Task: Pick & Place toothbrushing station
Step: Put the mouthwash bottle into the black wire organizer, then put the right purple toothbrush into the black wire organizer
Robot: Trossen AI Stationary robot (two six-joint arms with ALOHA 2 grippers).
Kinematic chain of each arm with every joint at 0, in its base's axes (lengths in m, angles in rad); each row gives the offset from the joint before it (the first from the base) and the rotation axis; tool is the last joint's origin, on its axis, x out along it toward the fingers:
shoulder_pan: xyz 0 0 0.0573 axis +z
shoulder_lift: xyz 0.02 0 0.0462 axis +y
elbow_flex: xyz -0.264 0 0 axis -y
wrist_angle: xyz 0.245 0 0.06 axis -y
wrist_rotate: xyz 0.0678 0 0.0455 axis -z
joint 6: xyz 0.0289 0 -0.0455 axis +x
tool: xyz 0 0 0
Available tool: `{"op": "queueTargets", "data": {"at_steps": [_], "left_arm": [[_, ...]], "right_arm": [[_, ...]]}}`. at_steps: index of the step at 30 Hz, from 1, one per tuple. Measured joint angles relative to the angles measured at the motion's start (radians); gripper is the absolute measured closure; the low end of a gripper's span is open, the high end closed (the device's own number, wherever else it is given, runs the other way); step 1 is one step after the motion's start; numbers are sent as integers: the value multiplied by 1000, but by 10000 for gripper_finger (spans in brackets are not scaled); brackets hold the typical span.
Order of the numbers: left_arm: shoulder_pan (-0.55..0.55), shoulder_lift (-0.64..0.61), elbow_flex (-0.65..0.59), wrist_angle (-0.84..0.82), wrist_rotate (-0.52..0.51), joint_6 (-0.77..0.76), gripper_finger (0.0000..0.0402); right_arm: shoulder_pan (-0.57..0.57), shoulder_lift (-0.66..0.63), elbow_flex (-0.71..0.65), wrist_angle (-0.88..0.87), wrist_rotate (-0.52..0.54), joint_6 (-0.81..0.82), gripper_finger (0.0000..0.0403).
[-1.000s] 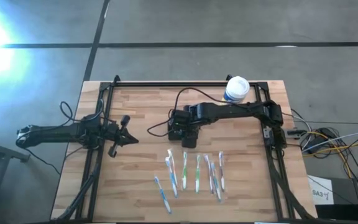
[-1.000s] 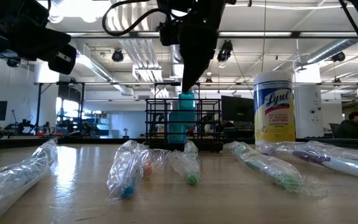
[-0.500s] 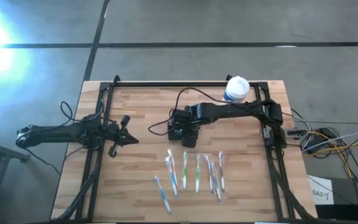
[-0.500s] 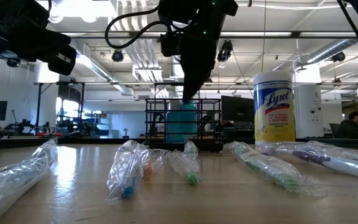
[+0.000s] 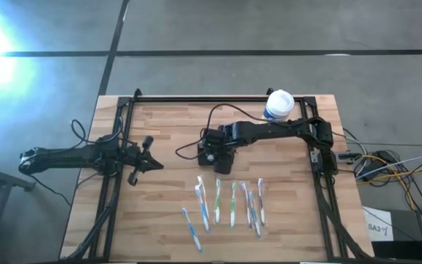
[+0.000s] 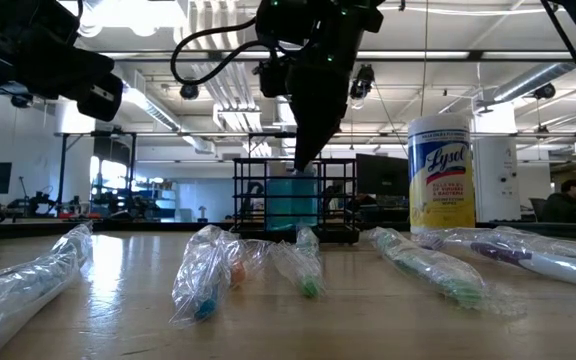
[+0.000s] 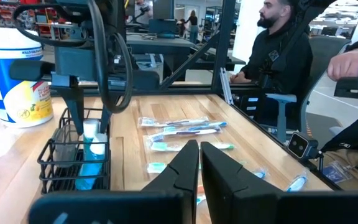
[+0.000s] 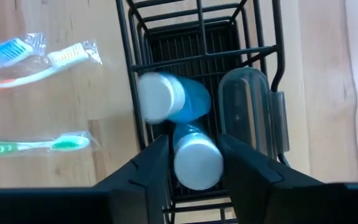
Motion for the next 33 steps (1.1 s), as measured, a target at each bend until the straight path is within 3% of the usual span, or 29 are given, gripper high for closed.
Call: {"op": "queueTargets", "data": {"at_steps": [15, 20, 25, 33], "left_arm": [[0, 0, -45, 54, 0, -13, 378], [0, -1, -45, 54, 0, -13, 382], [0, -1, -45, 55, 0, -13, 381], [0, -1, -45, 55, 0, -23, 380]], "right_arm": [[-6, -56, 1, 2, 2, -4, 230], [-9, -122, 1, 25, 10, -31, 236], [-5, -148, 3, 78, 82, -55, 246], [3, -156, -2, 142, 77, -101, 282]]}}
